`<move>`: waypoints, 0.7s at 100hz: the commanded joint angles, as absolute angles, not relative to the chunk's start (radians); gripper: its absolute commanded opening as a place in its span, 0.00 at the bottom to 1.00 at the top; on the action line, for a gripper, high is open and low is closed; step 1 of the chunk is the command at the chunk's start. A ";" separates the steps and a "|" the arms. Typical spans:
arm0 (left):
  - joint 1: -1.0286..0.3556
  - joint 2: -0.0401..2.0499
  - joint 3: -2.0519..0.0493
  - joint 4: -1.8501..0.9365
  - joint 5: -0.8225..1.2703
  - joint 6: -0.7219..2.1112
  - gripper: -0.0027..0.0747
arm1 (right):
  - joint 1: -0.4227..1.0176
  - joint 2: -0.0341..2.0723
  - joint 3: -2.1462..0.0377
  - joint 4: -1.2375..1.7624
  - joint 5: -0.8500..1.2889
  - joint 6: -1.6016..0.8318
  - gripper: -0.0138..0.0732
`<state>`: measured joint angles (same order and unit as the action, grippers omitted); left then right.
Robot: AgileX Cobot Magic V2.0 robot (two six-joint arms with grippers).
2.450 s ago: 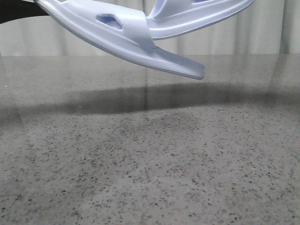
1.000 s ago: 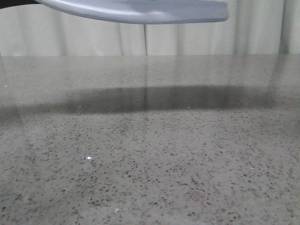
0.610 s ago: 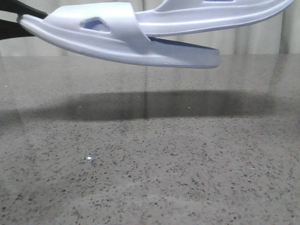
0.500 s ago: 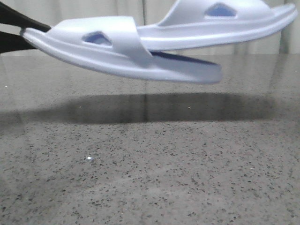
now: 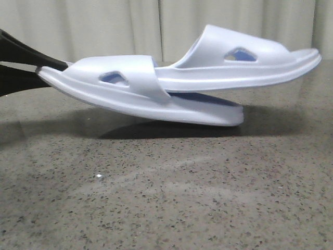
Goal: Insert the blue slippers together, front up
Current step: 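Open the right gripper and lower the nested slippers with the left gripper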
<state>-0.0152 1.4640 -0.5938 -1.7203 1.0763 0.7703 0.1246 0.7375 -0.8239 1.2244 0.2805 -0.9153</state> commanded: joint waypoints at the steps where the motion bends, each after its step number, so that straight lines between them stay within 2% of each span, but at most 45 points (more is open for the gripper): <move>1: -0.019 1.455 -0.617 -1.792 1.154 0.786 0.07 | 0.119 0.733 -0.851 1.233 0.258 -0.934 0.62; 58: -0.019 1.455 -0.617 -1.788 1.116 0.815 0.07 | 0.119 0.733 -0.851 1.233 0.274 -0.934 0.62; 70: -0.019 1.455 -0.617 -1.788 1.122 0.815 0.12 | 0.119 0.733 -0.851 1.233 0.274 -0.934 0.62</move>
<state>-0.0152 1.4802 -0.5938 -1.7225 1.0399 0.8123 0.1246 0.7375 -0.8239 1.2238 0.2983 -0.9153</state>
